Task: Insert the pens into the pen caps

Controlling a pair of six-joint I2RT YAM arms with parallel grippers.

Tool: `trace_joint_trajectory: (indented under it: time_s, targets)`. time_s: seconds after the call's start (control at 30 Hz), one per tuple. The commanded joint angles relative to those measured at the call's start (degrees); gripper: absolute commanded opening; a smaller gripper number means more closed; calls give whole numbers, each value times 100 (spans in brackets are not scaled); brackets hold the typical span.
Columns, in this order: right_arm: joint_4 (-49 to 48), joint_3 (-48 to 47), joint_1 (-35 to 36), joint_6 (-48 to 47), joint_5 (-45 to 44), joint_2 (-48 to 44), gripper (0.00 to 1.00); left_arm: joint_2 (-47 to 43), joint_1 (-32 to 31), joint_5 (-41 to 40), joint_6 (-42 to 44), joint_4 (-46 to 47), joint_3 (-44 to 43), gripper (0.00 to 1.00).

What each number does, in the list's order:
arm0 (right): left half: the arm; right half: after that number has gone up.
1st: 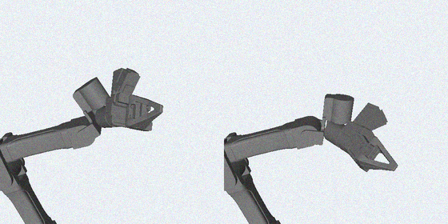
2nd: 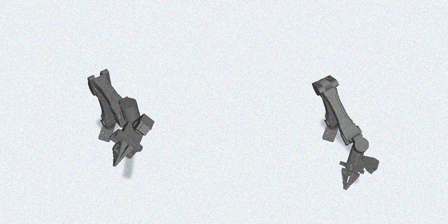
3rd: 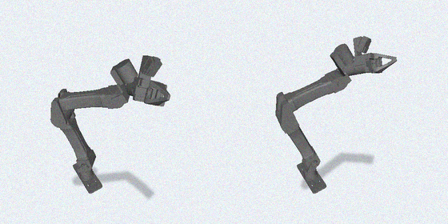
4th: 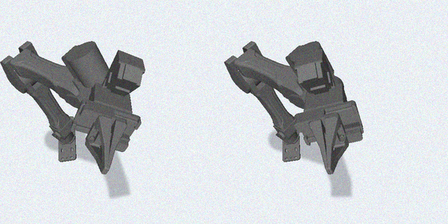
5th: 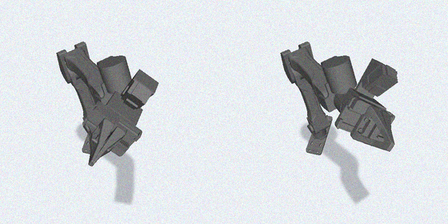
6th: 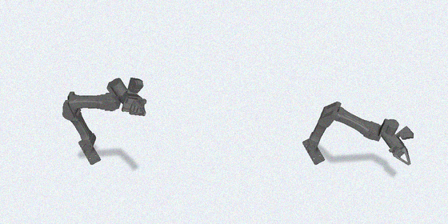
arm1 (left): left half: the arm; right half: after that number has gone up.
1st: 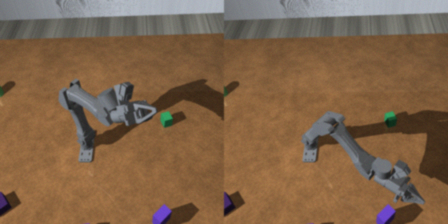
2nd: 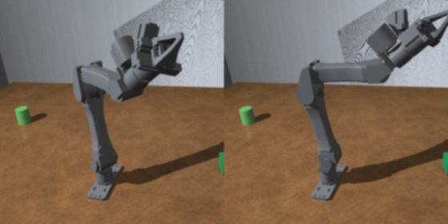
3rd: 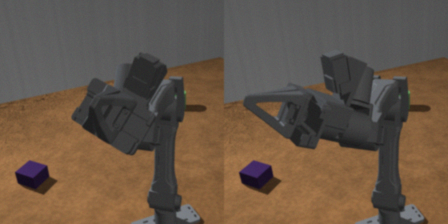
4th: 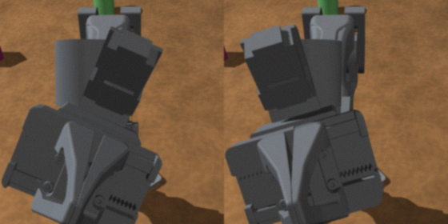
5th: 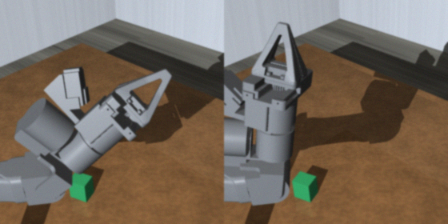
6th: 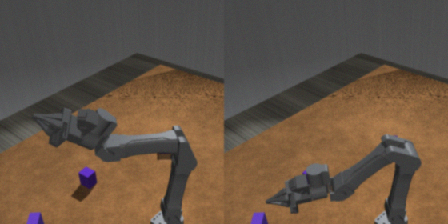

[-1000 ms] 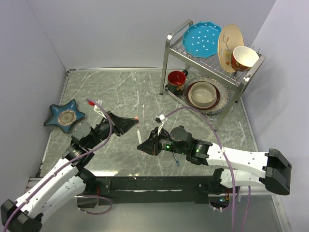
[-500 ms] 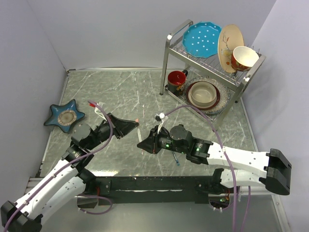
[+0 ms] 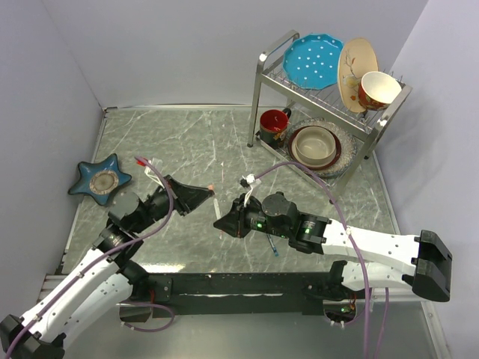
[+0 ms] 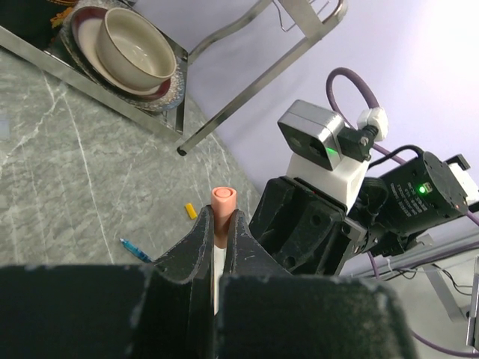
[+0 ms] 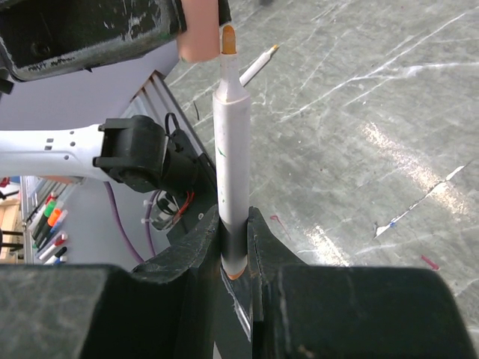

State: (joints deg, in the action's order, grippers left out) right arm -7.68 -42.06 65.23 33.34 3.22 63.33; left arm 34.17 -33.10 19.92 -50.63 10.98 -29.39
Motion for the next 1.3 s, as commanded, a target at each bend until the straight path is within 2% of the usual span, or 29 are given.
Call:
trace_joint_trajectory:
  time_s: [0.0,0.17,0.83,1.03,1.13,1.27]
  targets:
    - [-339,-74,-2,-21,-6,-172,0,80,-21,-304,150,-228,-462,1]
    - [-392,-48,7,-21,64,-146,0,239,-12,-217,115,-132,-568,1]
    - [-453,-162,-2,-47,3,-163,0,89,-21,73,-254,448,108,1]
    - [-234,-512,-10,-100,-286,-67,0,-77,-21,196,-289,510,302,1]
    - [187,-933,-63,-179,-524,126,0,-192,-21,240,-202,431,416,1]
    - [434,-1225,-204,-311,-446,276,0,-244,-21,346,-158,448,548,1]
